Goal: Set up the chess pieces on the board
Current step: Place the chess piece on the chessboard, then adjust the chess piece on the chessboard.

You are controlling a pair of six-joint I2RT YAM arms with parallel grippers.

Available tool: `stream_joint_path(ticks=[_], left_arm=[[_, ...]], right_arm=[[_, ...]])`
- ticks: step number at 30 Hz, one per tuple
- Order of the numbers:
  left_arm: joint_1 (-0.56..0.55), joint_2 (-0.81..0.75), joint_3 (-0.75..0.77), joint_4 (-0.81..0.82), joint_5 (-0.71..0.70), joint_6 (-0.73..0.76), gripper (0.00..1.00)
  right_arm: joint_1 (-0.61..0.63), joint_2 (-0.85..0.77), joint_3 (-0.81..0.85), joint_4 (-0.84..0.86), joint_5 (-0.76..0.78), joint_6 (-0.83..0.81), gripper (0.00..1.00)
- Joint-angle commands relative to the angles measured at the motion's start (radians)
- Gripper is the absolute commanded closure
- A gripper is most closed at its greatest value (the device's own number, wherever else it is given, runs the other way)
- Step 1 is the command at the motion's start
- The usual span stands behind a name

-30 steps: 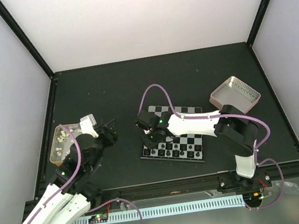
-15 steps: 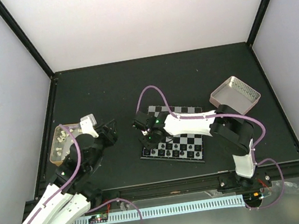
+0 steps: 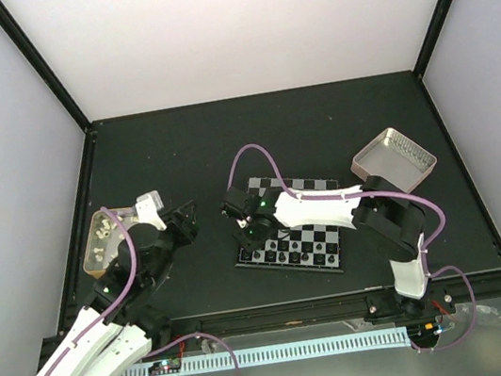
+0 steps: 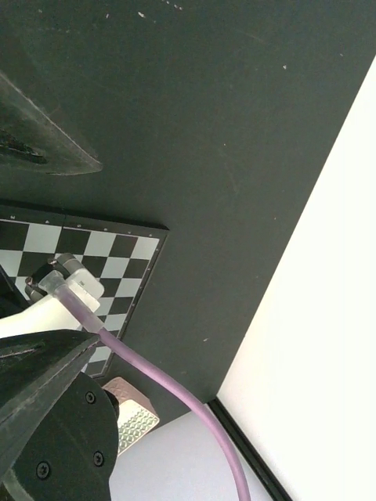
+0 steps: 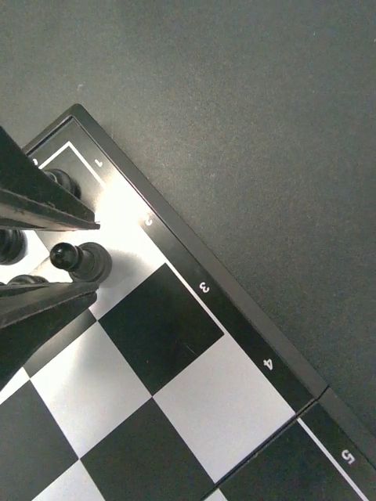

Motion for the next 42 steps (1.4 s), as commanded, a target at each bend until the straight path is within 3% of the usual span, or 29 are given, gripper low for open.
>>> stream_joint_path(ticks=[1,15,26,42], left_arm=[[0.007,0.007,0.05,0.013,0.004,0.017,0.45],[0.008,0.021,0.048,0.012,0.008,0.016,0.45],[0.007,0.021,0.05,0.01,0.009,0.014,0.45],[0.007,0.02,0.046,0.006,0.007,0.016,0.45]], right_arm=[[0.007,-0.067,-0.001,0.003,0.019,0.014,0.78],[0.007,-0.118,-0.088,-0.027,0.07,0.034,0.79],[0.007,-0.088,-0.082,-0.026,0.069,0.032,0.86],[0.007,-0.097,-0.092,-0.019,0.134,0.053,0.86]])
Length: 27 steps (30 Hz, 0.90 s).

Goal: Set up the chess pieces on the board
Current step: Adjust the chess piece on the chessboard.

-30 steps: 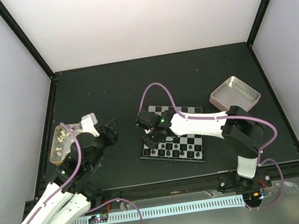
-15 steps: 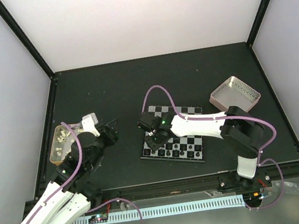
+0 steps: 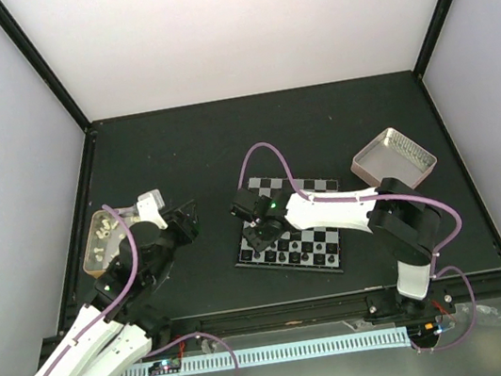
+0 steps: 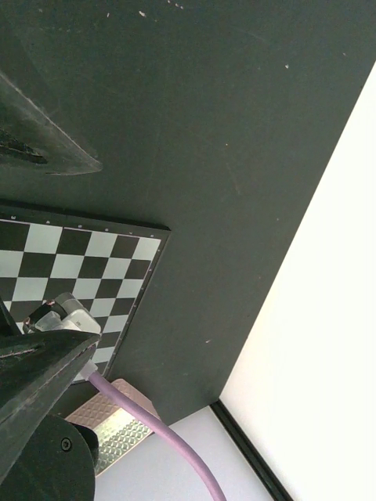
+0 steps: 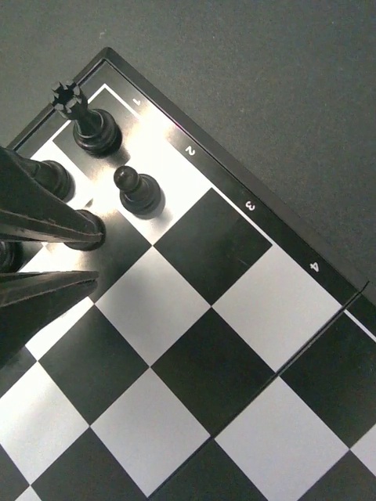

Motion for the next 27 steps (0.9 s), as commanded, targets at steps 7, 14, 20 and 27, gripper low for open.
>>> stream_joint_path(ticks=[7,14,20,27], left_arm=[[0.006,-0.002,0.038,0.007,0.006,0.014,0.44],[0.007,-0.002,0.036,0.006,0.006,0.014,0.44],[0.006,-0.002,0.035,0.006,0.005,0.014,0.45],[0.007,-0.001,0.035,0.006,0.005,0.014,0.45]], right_arm=[[0.007,-0.052,-0.026,0.06,-0.034,0.003,0.8],[0.007,-0.029,-0.031,0.059,-0.076,-0.011,0.76],[0.007,0.0,-0.035,0.044,-0.061,-0.01,0.8],[0.006,0.016,-0.032,0.034,-0.049,-0.012,0.84]])
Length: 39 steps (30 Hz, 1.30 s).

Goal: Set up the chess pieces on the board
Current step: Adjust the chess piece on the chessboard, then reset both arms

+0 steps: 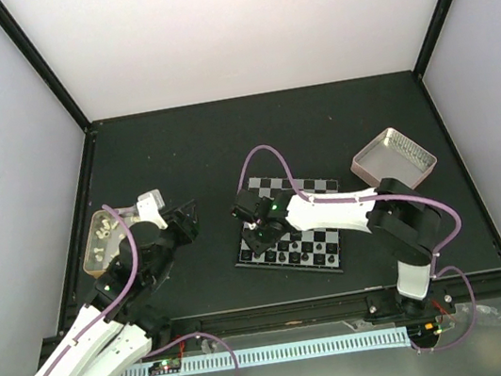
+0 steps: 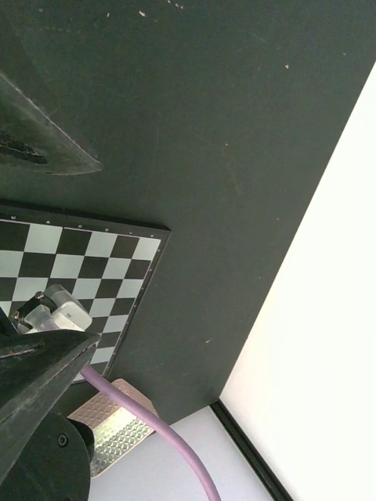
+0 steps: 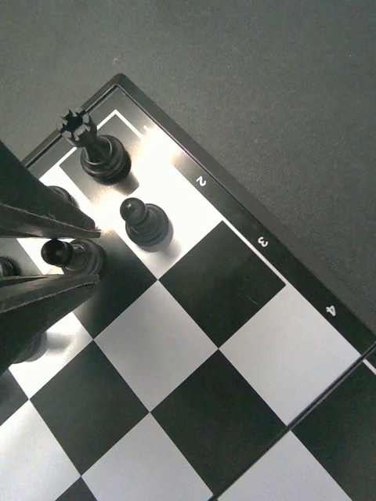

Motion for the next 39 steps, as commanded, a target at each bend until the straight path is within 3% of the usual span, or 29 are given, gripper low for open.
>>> stream_joint_path(ticks=[1,10,19,30,39], left_arm=[[0.007,-0.001,0.035,0.005,0.006,0.014,0.45],[0.007,-0.002,0.035,0.006,0.005,0.015,0.45],[0.007,0.004,0.038,0.011,0.006,0.016,0.45],[0.006,0.002,0.054,0.0,0.003,0.028,0.43],[0.007,-0.025,0.078,-0.03,0.019,0.101,0.42]], right_arm=[[0.007,0.025,-0.006,-0.008,0.012,-0.007,0.84],[0.007,0.034,-0.004,-0.015,0.047,0.001,0.91],[0.007,0.039,0.003,-0.013,0.059,0.006,0.89],[0.006,-0.076,0.014,-0.003,0.026,0.021,0.74],[-0.005,-0.289,-0.063,0.009,0.176,0.092,0.61]])
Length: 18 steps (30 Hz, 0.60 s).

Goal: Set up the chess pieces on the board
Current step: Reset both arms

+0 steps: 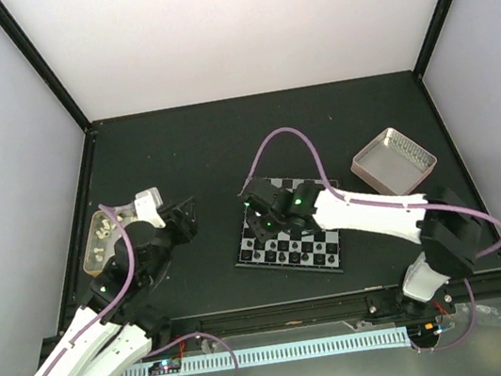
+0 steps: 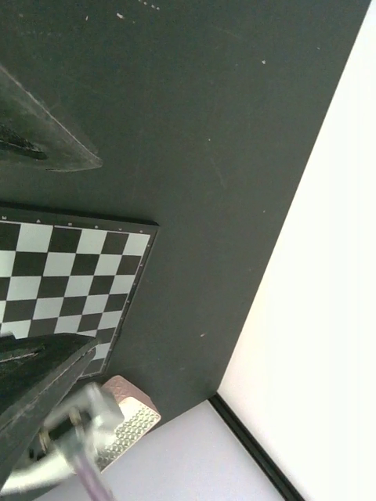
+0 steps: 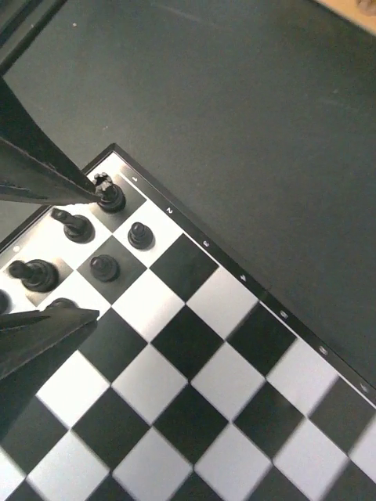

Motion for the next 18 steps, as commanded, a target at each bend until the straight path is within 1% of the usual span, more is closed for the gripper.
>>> stream_joint_path(ticks=[1,4,5,8,12,14,16,18], left_arm=[[0.007,-0.028,0.043,-0.019,0.026,0.071,0.41],[0.007,-0.054,0.038,-0.026,0.052,0.102,0.39],[0.006,-0.063,0.037,-0.034,0.056,0.108,0.38],[0.006,-0.094,0.041,-0.062,0.063,0.136,0.33],[0.006,-0.148,0.047,-0.077,0.089,0.201,0.22],[0.005,-0.174,0.06,-0.098,0.093,0.224,0.13],[0.005,-0.197,0.078,-0.121,0.088,0.243,0.03],[0.005,-0.22,0.099,-0.147,0.08,0.255,0.01]], right_arm=[[-0.008,-0.154,-0.071,0.02,0.132,0.052,0.6],[-0.015,-0.294,-0.138,0.024,0.233,0.076,0.54],[-0.017,-0.351,-0.16,0.011,0.275,0.085,0.51],[-0.018,-0.532,-0.205,-0.032,0.403,0.107,0.43],[-0.02,-0.766,-0.254,-0.076,0.523,0.084,0.31],[-0.022,-0.87,-0.268,-0.101,0.56,0.063,0.26],[-0.021,-0.958,-0.272,-0.139,0.589,0.05,0.18],[-0.022,-1.027,-0.265,-0.192,0.622,0.053,0.12]])
